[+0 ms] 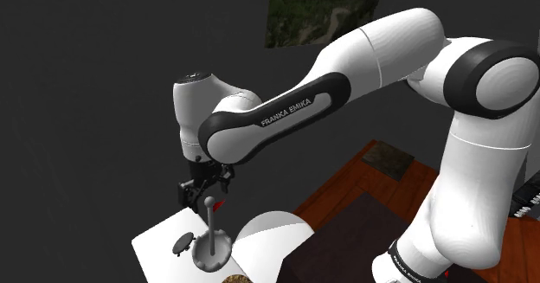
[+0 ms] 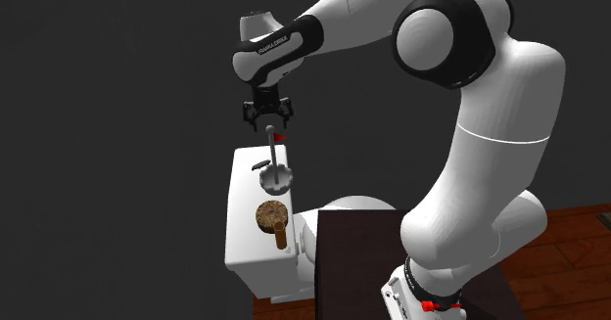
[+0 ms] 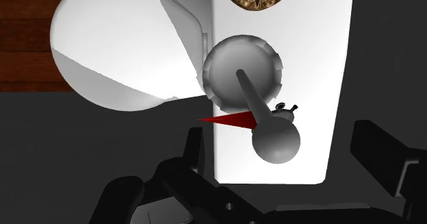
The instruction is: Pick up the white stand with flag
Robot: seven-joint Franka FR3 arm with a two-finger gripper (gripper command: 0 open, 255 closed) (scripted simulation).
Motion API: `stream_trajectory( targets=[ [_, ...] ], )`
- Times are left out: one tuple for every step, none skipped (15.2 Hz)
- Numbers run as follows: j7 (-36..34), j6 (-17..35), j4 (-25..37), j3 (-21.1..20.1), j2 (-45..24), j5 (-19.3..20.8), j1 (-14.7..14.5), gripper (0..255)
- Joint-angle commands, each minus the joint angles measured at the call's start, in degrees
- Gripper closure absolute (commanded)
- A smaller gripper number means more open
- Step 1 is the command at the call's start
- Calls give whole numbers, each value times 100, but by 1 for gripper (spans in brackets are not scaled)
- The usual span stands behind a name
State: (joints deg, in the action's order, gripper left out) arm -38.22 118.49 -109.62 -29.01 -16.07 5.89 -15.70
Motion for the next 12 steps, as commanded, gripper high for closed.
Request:
stream_trajectory(
  targets=[
    [-27, 91, -37, 8, -58, 34, -17, 0],
    [-27, 91, -36, 9, -59, 34, -17, 0],
    [-26, 90, -38, 8, -55, 32, -16, 255],
    [-27, 87, -31, 9, -60, 34, -17, 255],
    [-26, 87, -34, 9, -57, 33, -16, 255],
    [-26, 87, -33, 9, -58, 33, -17, 255],
    [-26, 87, -31, 9, -60, 34, -17, 255],
    [-26, 87, -32, 9, -59, 34, -16, 255],
    [-25, 88, -33, 9, -59, 34, -16, 255],
    [-25, 89, -33, 10, -61, 34, -15, 255],
    [-25, 90, -34, 10, -60, 34, -16, 255],
    [-28, 91, -35, 9, -59, 34, -17, 255]
  ],
)
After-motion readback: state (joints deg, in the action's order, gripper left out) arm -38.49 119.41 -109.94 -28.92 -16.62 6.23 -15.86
